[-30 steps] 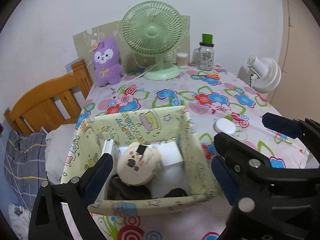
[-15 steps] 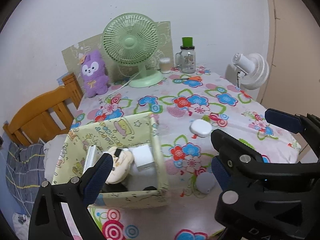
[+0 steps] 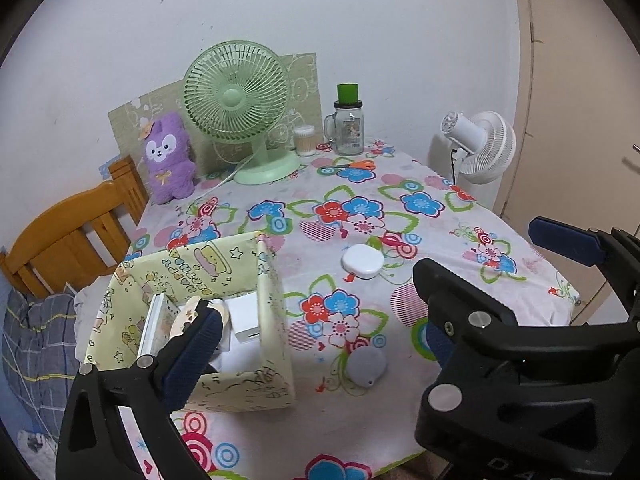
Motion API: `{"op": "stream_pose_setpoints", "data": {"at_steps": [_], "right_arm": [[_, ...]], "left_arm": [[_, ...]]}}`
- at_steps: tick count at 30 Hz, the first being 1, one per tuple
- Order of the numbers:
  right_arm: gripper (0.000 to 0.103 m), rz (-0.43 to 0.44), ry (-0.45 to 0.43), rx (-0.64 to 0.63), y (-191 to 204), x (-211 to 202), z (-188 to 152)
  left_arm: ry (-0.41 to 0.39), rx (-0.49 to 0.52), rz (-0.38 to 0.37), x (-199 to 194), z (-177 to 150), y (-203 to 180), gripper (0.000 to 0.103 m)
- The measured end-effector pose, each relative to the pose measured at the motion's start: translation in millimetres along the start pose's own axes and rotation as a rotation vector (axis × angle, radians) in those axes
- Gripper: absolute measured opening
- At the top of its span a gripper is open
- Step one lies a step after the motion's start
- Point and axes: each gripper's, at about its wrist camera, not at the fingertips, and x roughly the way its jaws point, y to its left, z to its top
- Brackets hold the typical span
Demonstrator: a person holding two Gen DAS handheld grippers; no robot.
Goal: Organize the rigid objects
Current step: 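Move the left tool to the lavender egg while the right tool approaches the white ball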
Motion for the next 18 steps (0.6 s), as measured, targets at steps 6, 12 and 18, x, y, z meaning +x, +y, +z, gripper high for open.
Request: {"op": "stream_pose_setpoints", "data": {"at_steps": [6, 12, 18], "right_arm": [[0.097, -0.013, 0.006, 0.010, -11.2, -0.3, -6.7], [0.097, -0.028, 0.021, 0.026, -25.6, 5.0, -14.7], [0.097, -0.037, 0.032, 0.027, -38.7, 13.3, -22.0]], "left_arm": [[-0.005, 0.018, -0.012, 1.9, -3.4, -14.3, 0.103], [0.014, 0.006, -0.060, 10.8, -6.0, -26.9, 0.103], [0.018, -0.027, -0.097, 24.6, -10.0, -37.5, 0.103]]}}
